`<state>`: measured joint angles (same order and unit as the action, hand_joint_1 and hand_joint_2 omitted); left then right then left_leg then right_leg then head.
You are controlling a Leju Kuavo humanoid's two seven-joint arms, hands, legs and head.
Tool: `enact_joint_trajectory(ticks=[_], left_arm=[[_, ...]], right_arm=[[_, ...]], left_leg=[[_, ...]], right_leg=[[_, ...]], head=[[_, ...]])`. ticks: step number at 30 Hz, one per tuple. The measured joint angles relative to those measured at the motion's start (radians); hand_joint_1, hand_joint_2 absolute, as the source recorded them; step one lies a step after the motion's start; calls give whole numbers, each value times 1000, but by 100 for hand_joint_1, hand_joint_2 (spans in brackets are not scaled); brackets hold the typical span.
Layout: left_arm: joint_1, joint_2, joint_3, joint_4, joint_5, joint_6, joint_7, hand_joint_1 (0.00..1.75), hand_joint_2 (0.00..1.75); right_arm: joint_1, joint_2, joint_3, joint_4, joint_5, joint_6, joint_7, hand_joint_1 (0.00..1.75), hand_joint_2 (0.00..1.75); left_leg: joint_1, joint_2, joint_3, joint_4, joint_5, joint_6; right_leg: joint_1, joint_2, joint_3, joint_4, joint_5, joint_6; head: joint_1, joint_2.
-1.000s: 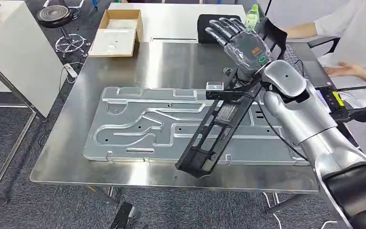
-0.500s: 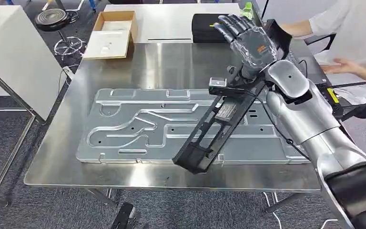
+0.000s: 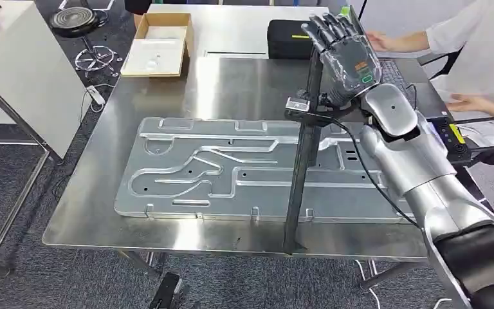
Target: Take the parts from the cabinet and place them on the table.
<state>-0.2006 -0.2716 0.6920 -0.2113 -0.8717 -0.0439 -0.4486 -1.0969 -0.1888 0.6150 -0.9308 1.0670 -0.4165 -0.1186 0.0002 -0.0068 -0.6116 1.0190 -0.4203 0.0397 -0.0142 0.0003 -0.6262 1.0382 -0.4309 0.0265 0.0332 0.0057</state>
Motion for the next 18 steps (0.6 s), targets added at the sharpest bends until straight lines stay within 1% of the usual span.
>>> enact_joint_trajectory(ticks=[1, 3, 4, 5, 6, 7, 8, 9, 10, 11, 12, 13, 14, 15, 16, 18], left_arm=[[-1, 0, 0, 0, 0, 0, 0, 0, 175], [0, 0, 0, 0, -1, 0, 0, 0, 175], [0, 0, 0, 0, -1, 1, 0, 0, 175], [0, 1, 0, 0, -1, 2, 0, 0, 175], [0, 1, 0, 0, -1, 3, 0, 0, 175], [0, 1, 0, 0, -1, 3, 0, 0, 175], [0, 1, 0, 0, -1, 3, 0, 0, 175], [1, 1, 0, 0, -1, 3, 0, 0, 175], [2, 1, 0, 0, -1, 3, 0, 0, 175], [3, 1, 0, 0, -1, 3, 0, 0, 175], [3, 1, 0, 0, -1, 4, 0, 0, 175], [3, 1, 0, 0, -1, 5, 0, 0, 175], [2, 2, 0, 0, -1, 6, 0, 0, 175], [2, 2, 0, 0, -1, 6, -1, 0, 175], [2, 2, 0, 0, 0, 7, -2, 0, 175], [4, 2, 0, 0, 0, 8, -2, 0, 175]], right_arm=[[0, 1, -3, 0, 0, -3, -2, 0, 0], [4, 1, -6, 0, 3, -11, -3, 0, 0], [6, 1, -9, 0, 7, -15, -3, 0, 0], [7, 1, -13, 0, 11, -18, -3, 0, 0], [8, 1, -19, 0, 12, -19, -3, 0, 0], [8, 2, -23, 0, 13, -20, -2, 0, 0], [9, 2, -23, 0, 15, -21, -2, 0, 0], [11, 2, -23, 0, 17, -22, -2, 0, 0], [16, 3, -24, 0, 20, -23, -1, 0, 0], [21, 3, -25, 0, 28, -24, 3, 0, 0], [24, 4, -28, 0, 38, -26, 8, 0, 0], [24, 4, -31, 0, 47, -27, 13, 0, 0], [24, 5, -36, 1, 55, -27, 20, 0, 0], [23, 5, -43, 3, 63, -26, 28, 0, 0], [20, 5, -51, 11, 71, -23, 34, 0, 0], [19, 5, -60, 25, 79, -23, 40, 0, 0]], left_leg=[[-4, -1, -3, 5, -2, -4], [-3, 0, -3, 1, -1, -13], [-3, 0, -3, 1, -1, -18], [-3, 1, -9, 8, -9, -23], [-1, 1, -17, 35, -32, -30], [1, 1, -42, 98, -71, -34], [4, 2, -76, 174, -109, -38], [5, 2, -113, 252, -139, -41], [6, 2, -140, 310, -154, -43], [6, 2, -145, 315, -142, -43], [6, 2, -125, 269, -107, -41], [6, 2, -87, 192, -62, -37], [5, 2, -39, 91, -15, -32], [4, 2, -8, 14, -6, -24], [-1, 1, 2, 3, -10, -22], [-2, 0, -2, 5, -9, -16]], right_leg=[[5, 1, 0, -7, 3, -6], [8, 2, -3, -4, 2, -13], [4, 2, -3, -7, 4, -20], [-3, 0, 0, -13, 9, -27], [-4, 0, 1, -14, 9, -33], [-3, 0, 0, -14, 9, -38], [-3, 0, 0, -13, 9, -39], [-2, 0, -1, -13, 9, -39], [-2, 0, -1, -13, 8, -40], [-1, 0, 0, -12, 8, -40], [-1, 1, 1, -12, 7, -39], [-1, 1, 2, -12, 7, -39], [-1, 2, 4, -10, 5, -36], [0, 1, 3, -10, 4, -33], [6, 2, -1, -7, 3, -27], [2, 2, -1, -11, 6, -16]], head=[[0, 0], [0, 0], [0, 0], [0, 0], [-1, 0], [-1, 0], [0, 0], [0, 0], [-1, 0], [0, 0], [-1, 0], [-1, 0], [-1, 0], [0, 0], [0, 0], [0, 0]])
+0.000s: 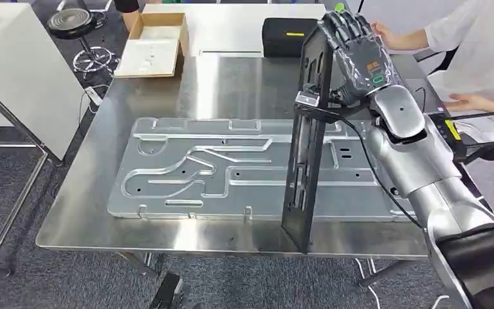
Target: Take the parts from the cabinet and place them on the table.
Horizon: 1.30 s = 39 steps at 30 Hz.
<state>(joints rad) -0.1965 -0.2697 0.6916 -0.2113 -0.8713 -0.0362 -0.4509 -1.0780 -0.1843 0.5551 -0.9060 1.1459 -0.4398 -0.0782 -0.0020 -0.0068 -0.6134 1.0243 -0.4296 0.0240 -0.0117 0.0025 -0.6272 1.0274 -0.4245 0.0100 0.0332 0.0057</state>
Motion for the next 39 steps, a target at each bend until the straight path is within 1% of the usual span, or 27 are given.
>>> enact_joint_trajectory(ticks=[2, 3, 4, 6, 7, 8, 9, 11, 12, 13, 16, 17, 18, 20, 21, 22, 23, 25, 27, 28, 32, 33, 34, 35, 37, 38, 39], left_arm=[[0, 0, 0, 0, 1, 1, 0, 0, 175], [-1, 0, 0, 0, 1, 1, -1, 0, 175], [-3, 0, 0, 0, 1, 1, -1, 0, 175], [0, 0, 0, 0, 1, 1, -1, 0, 175], [2, 0, 0, 0, 1, 1, -1, 0, 175], [3, 0, 0, 0, 1, 1, -1, 0, 175], [3, 0, 0, 0, 0, 1, -1, 0, 175], [2, -1, 0, 0, -2, 1, -1, 0, 175], [2, -1, 0, 0, -7, 1, -1, 0, 175], [2, -1, 0, 0, -9, 1, 0, 0, 175], [1, -3, 0, 0, -11, 1, 2, 0, 175], [0, -3, 0, 0, -12, 1, 3, 0, 175], [0, -3, 0, 0, -12, 2, 4, 0, 175], [0, -3, 0, 0, -12, 2, 5, 0, 175], [1, -3, 0, 0, -12, 2, 5, 0, 175], [2, -3, 0, 0, -12, 2, 5, 0, 175], [3, -3, 0, 0, -12, 2, 5, 0, 175], [4, -3, 0, 0, -11, 2, 5, 0, 175], [3, -3, 0, 0, -7, 3, 5, 0, 175], [0, -2, 0, 0, -5, 4, 4, 0, 175], [3, 0, 1, 0, 11, 4, -5, 0, 175], [3, 0, 1, 0, 12, 4, -8, 0, 175], [2, 0, 1, 0, 13, 4, -9, 0, 175], [2, 1, 2, 0, 12, 3, -10, 0, 175], [7, 1, 2, 0, 10, 3, -10, 0, 175], [9, 1, 2, 0, 9, 3, -9, 0, 175], [10, 1, 3, 0, 9, 3, -9, 0, 175]], right_arm=[[-2, 0, -7, 7, 6, 0, 0, 0, 0], [-2, 0, -10, 10, 7, 0, 0, 0, 0], [-3, 0, -14, 14, 7, 0, 0, 0, 0], [-2, -1, -18, 24, 7, -1, 4, 0, 0], [-1, -1, -18, 29, 8, -2, 5, 0, 0], [-1, -1, -19, 34, 10, -4, 6, 0, 0], [-1, -1, -22, 38, 13, -13, 8, 0, 0], [1, -1, -29, 39, 28, -57, 18, 0, 0], [3, -1, -35, 39, 36, -86, 23, 0, 0], [7, 0, -42, 38, 42, -107, 27, 0, 0], [31, 2, -72, 20, 68, -151, 37, 0, 0], [37, 3, -78, 14, 74, -159, 38, 0, 0], [40, 5, -82, 10, 78, -165, 38, 0, 0], [43, 7, -87, 4, 80, -172, 38, 0, 0], [46, 7, -89, 2, 80, -175, 38, 0, 0], [48, 7, -90, 1, 80, -177, 39, 0, 0], [49, 7, -92, 0, 81, -177, 42, 0, 0], [48, 8, -97, 0, 97, -162, 56, 0, 0], [32, 8, -101, 11, 127, -88, 81, 0, 0], [21, 10, -101, 26, 140, -47, 91, 0, 0], [-39, 22, -101, 121, 163, 130, 109, 0, 0], [-52, 24, -100, 149, 169, 167, 109, 0, 0], [-59, 24, -100, 175, 169, 174, 111, 0, 0], [-66, 26, -99, 192, 169, 170, 112, 0, 0], [-67, 31, -99, 222, 167, 144, 121, 0, 0], [-64, 31, -99, 233, 165, 123, 126, 0, 0], [-64, 31, -99, 238, 164, 117, 129, 0, 0]], left_leg=[[5, 2, 8, -17, 10, 16], [6, 3, 10, -22, 16, 22], [7, 3, 9, -23, 18, 28], [5, 3, 8, -22, 18, 29], [5, 3, 7, -21, 18, 29], [5, 3, 7, -20, 18, 29], [5, 3, 8, -19, 17, 28], [5, 3, 8, -12, 14, 24], [5, 2, 7, -9, 12, 21], [-3, 1, 2, -4, 8, 15], [0, 2, 6, -11, 10, 1], [-4, 3, 6, -9, 6, -6], [0, 3, 0, 10, -9, -11], [3, 3, -48, 117, -80, -18], [6, 3, -91, 217, -129, -21], [7, 3, -123, 290, -156, -24], [7, 3, -134, 320, -159, -25], [9, 3, -86, 243, -110, -24], [9, 4, 33, 41, -35, -13], [5, 5, 49, -2, -44, -6], [-2, 1, 43, -16, -24, 11], [8, 2, 51, -29, -9, 20], [7, 2, 50, -34, -3, 24], [7, 1, 45, -34, 2, 31], [6, 1, 40, -33, 3, 30], [5, 1, 39, -31, 3, 30], [5, 0, 39, -30, 1, 30]], right_leg=[[1, 0, 2, -4, 0, 14], [-2, -1, -4, 15, -15, 17], [-3, -1, -27, 66, -52, 20], [-4, -1, -100, 226, -129, 29], [-4, -1, -132, 291, -147, 31], [-4, -2, -141, 305, -139, 31], [-4, -2, -125, 269, -108, 31], [-5, -2, -39, 99, -22, 27], [-4, -3, 4, 17, 2, 23], [4, -2, 10, 3, -11, 17], [8, 1, 7, 1, -6, 0], [-3, 2, 10, -8, 1, -10], [-4, -1, 13, -12, 4, -18], [-4, -1, 9, -13, 7, -27], [-2, -1, 6, -12, 9, -30], [-2, -1, 3, -12, 10, -30], [-2, -1, 1, -11, 12, -29], [-2, -1, -1, -8, 14, -26], [-2, 0, -3, -4, 16, -22], [0, -1, -3, -3, 19, -16], [-2, -1, -3, -15, 30, 13], [-3, -1, -7, -17, 23, 21], [-4, -2, -18, 11, 1, 24], [-5, -2, -46, 73, -40, 28], [-5, -2, -125, 245, -113, 34], [-5, -2, -152, 298, -122, 35], [-5, -2, -155, 298, -111, 35]], head=[[0, 0], [0, 0], [0, 0], [0, 0], [0, 0], [0, 0], [0, 0], [0, 0], [0, 0], [0, 0], [0, 0], [0, 0], [0, 0], [0, 0], [0, 0], [0, 0], [-1, 0], [-1, 0], [-1, 0], [0, 0], [0, 0], [0, 0], [1, 0], [1, 0], [1, 0], [1, 0], [1, 0]])
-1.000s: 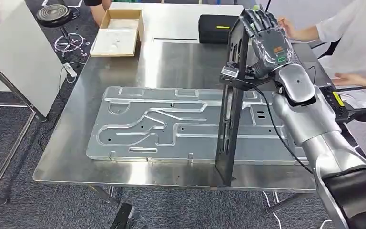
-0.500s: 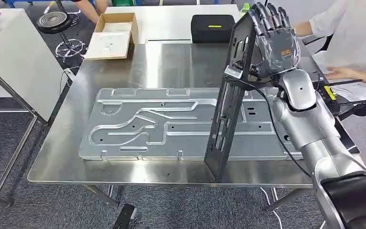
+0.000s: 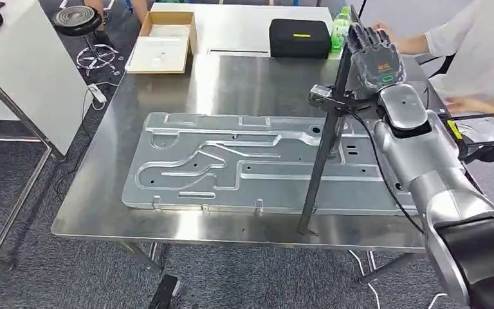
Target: Take the parts from the cabinet and place them on the table.
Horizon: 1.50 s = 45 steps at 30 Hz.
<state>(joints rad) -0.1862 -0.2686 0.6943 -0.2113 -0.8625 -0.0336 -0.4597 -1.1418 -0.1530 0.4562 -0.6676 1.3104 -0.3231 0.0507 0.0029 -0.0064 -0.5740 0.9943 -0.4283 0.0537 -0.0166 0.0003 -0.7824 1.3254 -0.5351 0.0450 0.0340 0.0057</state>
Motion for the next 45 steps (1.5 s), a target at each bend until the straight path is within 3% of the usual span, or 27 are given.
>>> enact_joint_trajectory(ticks=[1, 3, 4, 5, 8, 10, 13, 14, 15, 17, 19, 20, 22, 24, 26, 28, 29, 30, 31, 32, 34, 35, 38, 40, 41, 44, 45], left_arm=[[0, 0, 0, 0, 0, 0, 0, 0, 175], [0, 0, 0, 0, 1, 0, 0, 0, 175], [0, 0, 0, 0, 1, 0, 0, 0, 175], [-1, 0, 1, 0, 1, 0, 0, 0, 175], [1, 1, 2, 0, 3, -1, -2, 0, 175], [0, 3, 3, 0, 5, -1, -5, 0, 175], [1, 4, 6, 0, 8, -1, -5, 0, 175], [3, 5, 6, 0, 9, -1, -6, 0, 175], [4, 5, 6, 0, 11, -1, -6, 0, 175], [5, 5, 7, 0, 11, -1, -6, 0, 175], [4, 7, 7, 0, 11, 0, -6, 0, 175], [3, 7, 7, 0, 11, 0, -6, 0, 175], [5, 8, 7, 0, 11, 0, -8, 0, 175], [6, 8, 8, 0, 12, 0, -8, 0, 175], [3, 8, 8, 0, 11, 0, -8, 0, 175], [2, 8, 8, 0, 11, 0, -8, 0, 175], [4, 8, 8, 0, 11, 0, -8, 0, 175], [6, 9, 8, 0, 11, 0, -8, 0, 175], [7, 9, 8, 0, 11, 0, -8, 0, 175], [6, 9, 8, 0, 11, 0, -8, 0, 175], [5, 9, 8, 0, 11, 0, -8, 0, 175], [4, 9, 8, 0, 11, 0, -8, 0, 175], [5, 10, 8, 0, 11, 0, -8, 0, 175], [4, 10, 8, 0, 11, 0, -9, 0, 175], [4, 10, 8, 0, 11, 0, -9, 0, 175], [6, 10, 8, 0, 5, 0, -9, 0, 175], [7, 10, 8, 0, 2, 1, -7, 0, 175]], right_arm=[[-2, 0, 0, 6, 0, 9, 2, 0, 0], [-18, 2, 1, 20, 5, 70, 4, 0, 0], [-24, 3, 3, 29, 6, 92, 5, 0, 0], [-31, 7, 8, 37, 6, 103, 5, 0, 0], [-42, 13, 20, 55, 5, 155, 10, 0, 0], [-50, 24, 37, 72, 5, 193, 9, 0, 0], [-59, 34, 57, 94, 0, 213, 9, 0, 0], [-59, 37, 64, 101, -2, 215, 8, 0, 0], [-58, 40, 68, 107, -2, 217, 7, 0, 0], [-57, 42, 74, 114, -4, 216, 1, 0, 0], [-57, 45, 76, 117, -6, 216, -1, 0, 0], [-59, 45, 79, 121, -6, 215, -1, 0, 0], [-58, 45, 83, 124, -8, 216, -2, 0, 0], [-59, 45, 85, 128, -8, 215, -2, 0, 0], [-59, 45, 87, 129, -8, 215, -2, 0, 0], [-60, 45, 87, 132, -10, 215, -1, 0, 0], [-58, 45, 87, 135, -11, 215, -2, 0, 0], [-56, 45, 87, 138, -11, 216, -2, 0, 0], [-54, 45, 88, 141, -11, 216, -2, 0, 0], [-55, 45, 88, 142, -11, 215, -2, 0, 0], [-59, 45, 88, 142, -11, 215, -2, 0, 0], [-62, 45, 88, 142, -13, 215, -2, 0, 0], [-62, 46, 88, 144, -13, 219, -3, 0, 0], [-62, 47, 90, 144, -16, 216, -10, 0, 0], [-62, 49, 91, 144, -18, 209, -13, 0, 0], [-48, 49, 91, 141, -20, 135, -25, 0, 0], [-41, 49, 91, 136, -23, 109, -30, 0, 0]], left_leg=[[0, -1, 2, 2, -3, -1], [0, -2, 8, 8, -13, -8], [0, -3, 7, 10, -17, -12], [-8, -3, 0, 19, -21, -17], [-6, -2, 0, 13, -22, -26], [-7, -1, -5, 36, -44, -41], [-1, 0, -111, 249, -143, -54], [1, 0, -151, 323, -163, -56], [2, 1, -169, 344, -156, -57], [3, 1, -133, 244, -77, -54], [3, 1, -52, 61, 14, -44], [-2, 0, -35, 30, 0, -41], [-2, 0, -42, 30, 2, -35], [-2, 0, -37, 18, 9, -20], [3, 1, -29, 6, 17, -9], [2, 1, -31, 6, 17, -5], [1, 1, -31, 7, 17, -4], [1, 1, -31, 8, 17, -4], [1, 0, -31, 10, 15, -5], [1, 0, -31, 12, 13, -6], [1, -1, -30, 20, 6, -12], [-6, -2, -35, 25, 2, -19], [-3, -1, -35, 23, 2, -29], [-2, 0, -38, 33, -9, -42], [-2, 1, -48, 63, -33, -47], [4, 1, -153, 291, -138, -56], [4, 1, -175, 337, -146, -57]], right_leg=[[0, 0, 20, -45, 37, -2], [0, 0, 108, -228, 134, -9], [2, 0, 134, -295, 143, -16], [10, 0, 144, -308, 136, -21], [11, 3, 137, -302, 132, -34], [-1, 0, 148, -313, 134, -47], [0, -3, 149, -312, 130, -58], [1, -2, 149, -311, 129, -59], [1, -2, 149, -309, 128, -60], [0, -1, 152, -305, 123, -58], [0, -1, 156, -300, 116, -51], [9, 0, 151, -295, 113, -45], [6, 0, 149, -299, 118, -36], [6, 0, 153, -305, 120, -21], [4, 0, 140, -270, 89, -16], [2, 0, 67, -111, 6, -11], [2, 0, 30, -39, -18, -9], [2, 0, 13, -7, -18, -8], [2, 0, 18, -24, 6, -9], [1, 0, 46, -84, 47, -10], [1, -1, 134, -262, 129, -17], [8, 0, 150, -291, 112, -21], [12, 2, 145, -294, 114, -34], [1, 0, 153, -305, 120, -49], [1, 0, 155, -306, 120, -55], [3, -1, 154, -305, 118, -60], [3, -1, 155, -304, 118, -61]], head=[[0, 0], [0, 0], [0, 0], [0, 0], [0, 0], [0, 0], [0, 0], [0, 0], [0, 0], [0, 0], [0, 0], [0, 0], [0, 0], [0, 0], [0, 0], [0, 0], [0, 0], [0, 0], [0, 0], [0, 0], [0, 0], [0, 0], [0, 0], [0, 0], [-1, 0], [0, 0], [-1, 0]])
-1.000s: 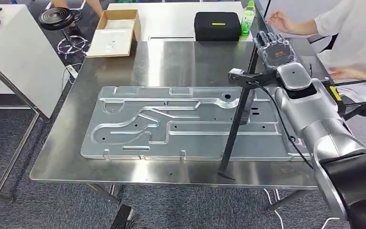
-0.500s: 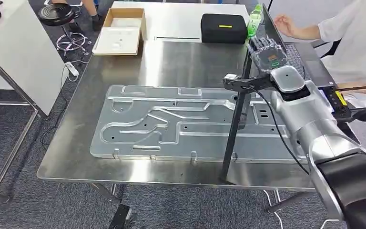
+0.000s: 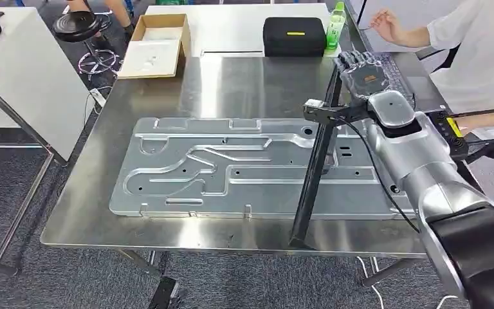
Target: Take the parts from the cabinet and place them on the table.
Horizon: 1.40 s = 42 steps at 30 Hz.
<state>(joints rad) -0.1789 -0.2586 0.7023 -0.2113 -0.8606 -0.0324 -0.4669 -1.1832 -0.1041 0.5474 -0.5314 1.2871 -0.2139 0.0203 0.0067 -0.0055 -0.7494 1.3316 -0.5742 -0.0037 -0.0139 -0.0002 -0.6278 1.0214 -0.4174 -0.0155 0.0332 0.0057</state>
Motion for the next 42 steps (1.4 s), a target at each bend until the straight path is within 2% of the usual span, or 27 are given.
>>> enact_joint_trajectory(ticks=[1, 2, 4, 5, 9, 10, 11, 14, 15, 16, 17, 19, 20, 21, 24, 26, 27, 29, 30, 31, 32, 33, 35, 36, 40, 41, 42], left_arm=[[0, 0, 0, 0, -1, 0, 0, 0, 175], [0, 0, 0, 0, -1, 0, 0, 0, 175], [-3, 1, 0, 0, 2, 0, -1, 0, 175], [-4, 1, 0, 0, 2, 0, -3, 0, 175], [-1, 2, 0, 0, 1, -1, -6, 0, 175], [-1, 2, 0, 0, 0, -2, -7, 0, 175], [-3, 2, 0, 0, 1, -3, -8, 0, 175], [-4, 2, 0, 0, -2, -3, -8, 0, 175], [-3, 2, 0, 0, -3, -3, -6, 0, 175], [-3, 2, 0, 0, -5, -3, -5, 0, 175], [-3, 1, 0, 0, -7, -3, -5, 0, 175], [-5, -1, -1, 0, -8, -3, -3, 0, 175], [-6, -2, -1, 0, -8, -3, -1, 0, 175], [-9, -3, -1, 0, -8, -3, 0, 0, 175], [-10, -4, -1, 0, -9, -3, 3, 0, 175], [-11, -3, -1, 0, -8, -3, 2, 0, 175], [-12, -3, -1, 0, -7, -3, 2, 0, 175], [-12, -3, -1, 0, -6, -3, 2, 0, 175], [-10, -3, -1, 0, -5, -2, 2, 0, 175], [-9, -3, -1, 0, -5, -2, 3, 0, 175], [-9, -3, -1, 0, -5, -1, 3, 0, 175], [-9, -3, -1, 0, -7, 0, 3, 0, 175], [-12, -3, -1, 0, -8, 2, 6, 0, 175], [-15, -4, -1, 0, -10, 3, 7, 0, 175], [-18, -6, -3, 0, -12, 4, 9, 0, 175], [-18, -8, -3, 0, -12, 4, 9, 0, 175], [-21, -8, -3, 0, -13, 4, 9, 0, 175]], right_arm=[[1, 0, 0, -2, -4, 0, -10, 0, 0], [1, 0, 2, -2, -7, 23, -21, 0, 0], [-3, 0, 15, -1, -10, 112, -39, 0, 0], [-2, 0, 21, 0, -10, 130, -40, 0, 0], [-4, -8, 37, 5, -4, 123, -47, 0, 0], [-7, -11, 42, 8, -6, 151, -57, 0, 0], [-10, -11, 48, 13, -8, 169, -65, 0, 0], [-7, -18, 61, 22, 8, 57, -20, 0, 0], [-1, -24, 62, 21, 6, 13, -12, 0, 0], [3, -31, 62, 21, 5, -19, -11, 0, 0], [5, -35, 62, 21, 3, -36, -11, 0, 0], [4, -40, 62, 10, -1, -56, -11, 0, 0], [3, -44, 62, 4, -3, -63, -11, 0, 0], [1, -44, 62, 0, -5, -67, -12, 0, 0], [1, -48, 62, -5, -7, -69, -7, 0, 0], [1, -47, 62, -13, -6, -71, -5, 0, 0], [0, -47, 62, -15, -4, -71, -2, 0, 0], [1, -47, 62, -16, -2, -73, 5, 0, 0], [2, -47, 62, -16, 1, -80, 10, 0, 0], [4, -46, 62, -17, 4, -98, 19, 0, 0], [8, -46, 62, -19, 8, -117, 24, 0, 0], [11, -47, 62, -25, 11, -146, 31, 0, 0], [12, -47, 62, -43, 21, -207, 35, 0, 0], [12, -50, 60, -53, 29, -230, 35, 0, 0], [25, -59, 37, -85, 54, -274, 35, 0, 0], [30, -63, 32, -92, 58, -279, 34, 0, 0], [32, -66, 25, -99, 62, -283, 32, 0, 0]], left_leg=[[0, 0, 1, -6, 17, 0], [0, 0, 24, -56, 52, 2], [0, 0, 118, -246, 140, 12], [-2, 0, 143, -306, 140, 18], [-10, -1, 144, -312, 145, 31], [0, 1, 150, -327, 155, 42], [-1, 1, 151, -330, 158, 45], [-2, 2, 147, -328, 158, 51], [-3, 1, 147, -327, 158, 52], [-2, 1, 148, -326, 157, 52], [-1, 0, 149, -323, 154, 50], [0, 0, 151, -315, 147, 45], [0, 0, 149, -310, 142, 39], [-6, 0, 147, -306, 139, 34], [-4, 0, 152, -314, 141, 20], [-3, 0, 144, -290, 119, 7], [-3, 1, 121, -239, 84, 3], [1, 1, 48, -79, 5, -3], [1, 1, 20, -16, -13, -6], [3, 1, 12, 3, -10, -6], [4, 1, 28, -26, 14, -5], [4, 1, 65, -95, 52, -3], [5, 2, 162, -271, 121, 5], [-1, 2, 176, -311, 111, 8], [-2, 3, 176, -318, 128, 34], [3, 5, 177, -324, 137, 41], [3, 5, 174, -326, 140, 48]], right_leg=[[0, 0, 1, 1, -1, -1], [0, 1, 2, 2, -1, -1], [1, 2, 6, 3, -3, 3], [3, 1, 4, 4, -4, 6], [5, 1, 0, 1, -1, 29], [3, 1, -2, 6, -6, 35], [2, 0, -10, 29, -24, 40], [-1, 1, -111, 242, -135, 50], [-2, 0, -137, 296, -147, 52], [-3, 0, -142, 302, -132, 53], [-4, 0, -124, 260, -99, 54], [-8, 0, -38, 85, -10, 52], [-8, -1, -8, 16, -7, 49], [2, 2, -5, 12, -6, 42], [5, 6, -6, 13, -6, 27], [-5, 4, 1, 1, 2, 10], [-6, 2, 0, 1, 3, 2], [-5, 1, -3, 1, 5, 0], [-4, 0, -4, 1, 5, 0], [-4, 0, -4, 2, 5, 0], [-4, 0, -4, 2, 6, 1], [-4, 1, -4, 3, 7, 2], [-5, 1, -4, 6, 8, 6], [4, 4, -8, 11, 6, 14], [0, 5, -5, -1, 18, 43], [-4, 4, -9, 12, 10, 47], [-4, 3, -28, 49, -25, 51]], head=[[0, 0], [0, 0], [0, 0], [0, 0], [0, 0], [0, 0], [2, 0], [0, 0], [1, 0], [1, 0], [1, 0], [1, 0], [1, 0], [0, 0], [1, 0], [1, 0], [0, 0], [0, 0], [0, 0], [0, 0], [0, 0], [0, 0], [0, 0], [0, 0], [0, 0], [0, 0], [2, 0]])
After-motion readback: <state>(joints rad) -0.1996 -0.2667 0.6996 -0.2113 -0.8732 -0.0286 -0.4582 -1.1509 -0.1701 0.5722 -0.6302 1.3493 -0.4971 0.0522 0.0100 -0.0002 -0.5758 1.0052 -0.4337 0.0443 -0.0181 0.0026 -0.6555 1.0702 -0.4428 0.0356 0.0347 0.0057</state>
